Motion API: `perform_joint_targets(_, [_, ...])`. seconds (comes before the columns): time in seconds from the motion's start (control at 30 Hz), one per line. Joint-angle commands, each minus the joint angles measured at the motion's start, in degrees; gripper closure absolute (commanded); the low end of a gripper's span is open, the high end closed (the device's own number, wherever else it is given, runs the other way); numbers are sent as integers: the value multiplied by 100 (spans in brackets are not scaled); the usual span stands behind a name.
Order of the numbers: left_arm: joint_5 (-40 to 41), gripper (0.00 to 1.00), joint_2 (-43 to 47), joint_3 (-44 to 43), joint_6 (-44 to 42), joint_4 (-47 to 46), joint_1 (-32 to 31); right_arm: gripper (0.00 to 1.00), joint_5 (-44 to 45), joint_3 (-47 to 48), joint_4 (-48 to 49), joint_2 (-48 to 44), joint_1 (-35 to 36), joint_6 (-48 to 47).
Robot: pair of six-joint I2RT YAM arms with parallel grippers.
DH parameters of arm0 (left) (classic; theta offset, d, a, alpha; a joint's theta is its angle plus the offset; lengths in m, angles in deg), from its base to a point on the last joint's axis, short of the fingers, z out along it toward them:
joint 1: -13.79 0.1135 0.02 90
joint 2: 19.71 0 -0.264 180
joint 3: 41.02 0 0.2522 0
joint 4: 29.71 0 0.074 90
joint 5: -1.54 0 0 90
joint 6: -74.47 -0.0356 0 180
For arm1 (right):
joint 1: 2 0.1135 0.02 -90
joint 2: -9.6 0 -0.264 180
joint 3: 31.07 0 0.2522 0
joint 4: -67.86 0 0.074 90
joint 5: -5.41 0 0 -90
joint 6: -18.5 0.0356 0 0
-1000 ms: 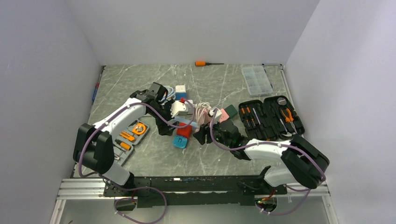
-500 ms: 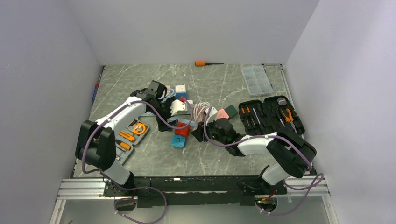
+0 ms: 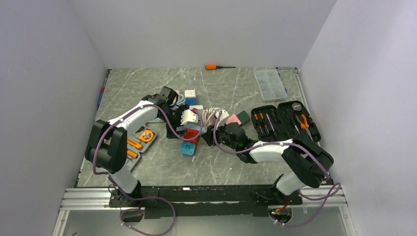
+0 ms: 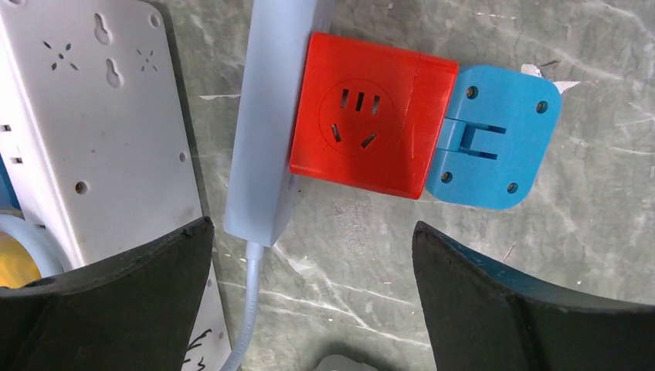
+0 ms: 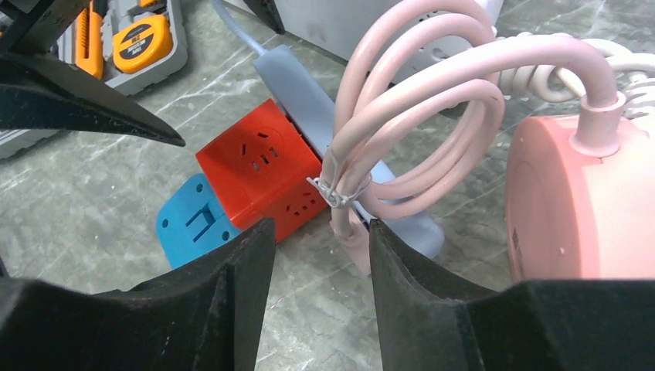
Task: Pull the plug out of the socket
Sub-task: Remove the plug from the socket.
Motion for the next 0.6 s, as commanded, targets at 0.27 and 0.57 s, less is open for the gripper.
perform_joint_targets(0.27, [-376, 1, 50, -182, -682, 307, 17, 50, -53, 431, 830, 654, -17, -29])
perform_joint_targets(0.57, [-357, 1, -199, -317, -851, 348, 41, 100, -274, 330, 1231, 497, -78, 475])
